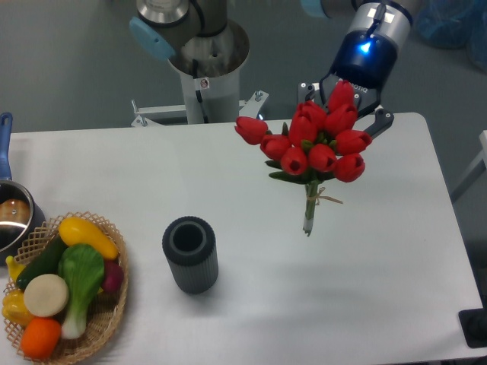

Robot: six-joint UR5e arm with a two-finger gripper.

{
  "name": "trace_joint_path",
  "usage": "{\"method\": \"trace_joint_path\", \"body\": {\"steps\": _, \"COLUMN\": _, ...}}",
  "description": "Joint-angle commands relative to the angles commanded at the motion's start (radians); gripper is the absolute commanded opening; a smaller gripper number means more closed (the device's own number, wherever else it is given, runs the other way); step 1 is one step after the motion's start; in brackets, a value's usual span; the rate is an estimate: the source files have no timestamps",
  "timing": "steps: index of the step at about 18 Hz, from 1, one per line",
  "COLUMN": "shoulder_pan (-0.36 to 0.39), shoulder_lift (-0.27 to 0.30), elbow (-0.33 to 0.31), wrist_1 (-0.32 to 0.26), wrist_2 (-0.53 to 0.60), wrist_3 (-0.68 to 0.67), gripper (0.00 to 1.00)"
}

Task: Place the flowers on the table
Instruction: 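Carry the red tulip bouquet with the gripper, tilting it downward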

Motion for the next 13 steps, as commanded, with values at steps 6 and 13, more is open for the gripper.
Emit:
{"method": "trace_joint_path", "body": {"steps": 6, "shoulder_pan": -0.003, "shoulder_lift": 0.005, "elbow": -0.008, "wrist_1": 0.000, "wrist_2": 0.138, "wrist_3": 0.043, "gripper": 0.33}}
{"method": "trace_joint_path", "body": {"steps": 13, "shoulder_pan": -0.018, "shoulder_lift": 0.023, "elbow": -0.015, "wrist_1": -0.002, "wrist_2": 0.506, "wrist_3": 0.090, "gripper": 0.35}}
